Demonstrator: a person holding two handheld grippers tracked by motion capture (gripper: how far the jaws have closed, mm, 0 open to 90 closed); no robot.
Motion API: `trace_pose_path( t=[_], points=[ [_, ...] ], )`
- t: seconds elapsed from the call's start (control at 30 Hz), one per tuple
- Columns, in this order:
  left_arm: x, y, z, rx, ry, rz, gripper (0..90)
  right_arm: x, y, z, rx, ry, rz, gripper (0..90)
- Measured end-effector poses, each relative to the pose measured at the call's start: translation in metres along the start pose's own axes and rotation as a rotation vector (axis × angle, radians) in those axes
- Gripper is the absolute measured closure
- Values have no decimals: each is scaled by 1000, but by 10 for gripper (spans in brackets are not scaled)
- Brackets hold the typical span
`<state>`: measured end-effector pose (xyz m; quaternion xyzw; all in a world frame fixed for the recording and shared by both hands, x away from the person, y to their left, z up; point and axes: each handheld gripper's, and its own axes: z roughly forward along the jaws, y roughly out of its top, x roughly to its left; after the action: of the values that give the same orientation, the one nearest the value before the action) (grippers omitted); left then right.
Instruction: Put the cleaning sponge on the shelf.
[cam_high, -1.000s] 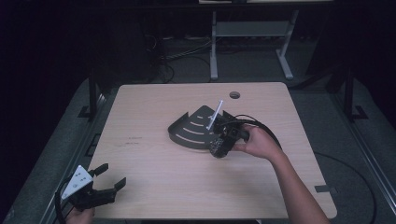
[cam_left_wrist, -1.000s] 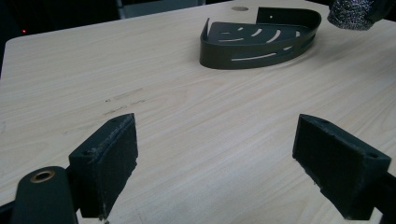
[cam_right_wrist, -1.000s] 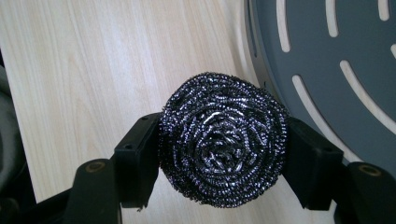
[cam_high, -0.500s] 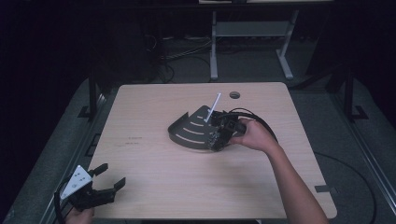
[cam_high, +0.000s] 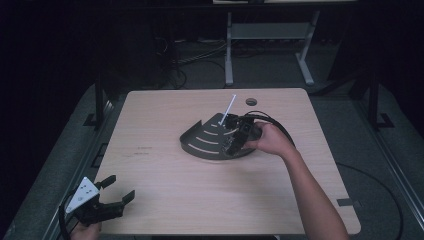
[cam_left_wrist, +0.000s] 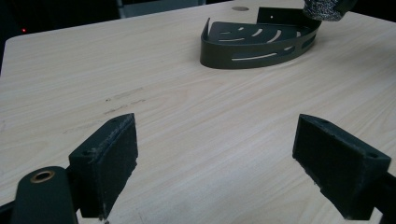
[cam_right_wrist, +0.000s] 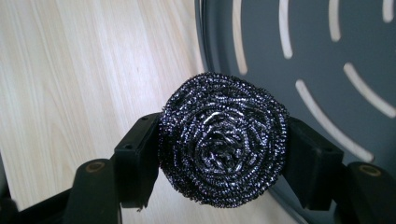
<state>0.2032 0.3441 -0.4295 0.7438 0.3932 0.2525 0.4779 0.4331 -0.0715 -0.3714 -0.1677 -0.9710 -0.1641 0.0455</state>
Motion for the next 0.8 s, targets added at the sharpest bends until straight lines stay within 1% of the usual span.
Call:
trace_pose_path(
  t=[0.03, 0.07, 0.3, 0.43, 0.5, 0.57, 0.6, 0.7, 0.73, 0.8],
  points=[
    [0, 0, 0, -1, 0, 1, 133, -1, 1, 0, -12, 6, 7, 339],
    [0, 0, 0, -3, 2, -1, 133, -2, 2, 0, -12, 6, 7, 339],
    [0, 0, 0, -5, 2, -1, 133, -9, 9, 1, 18, -11, 13, 339],
    [1, 0, 0, -6, 2, -2, 133, -15, 12, 2, -1, -4, 21, 339],
    [1, -1, 0, -6, 2, -9, 133, -17, 14, 3, 12, -12, 24, 339],
    [1, -1, 0, -5, 3, -7, 133, -20, 17, 3, 26, -7, 29, 339],
    [1, -1, 0, -5, 3, -7, 133, -20, 17, 3, 26, -7, 29, 339],
    [1, -1, 0, -6, 1, -8, 133, -27, 19, 3, 13, 5, 42, 339],
    [1, -1, 0, -6, 1, -8, 133, -27, 19, 3, 13, 5, 42, 339],
    [1, -1, 0, -6, 1, -8, 133, -33, 18, 5, 10, -2, 56, 339]
  ],
)
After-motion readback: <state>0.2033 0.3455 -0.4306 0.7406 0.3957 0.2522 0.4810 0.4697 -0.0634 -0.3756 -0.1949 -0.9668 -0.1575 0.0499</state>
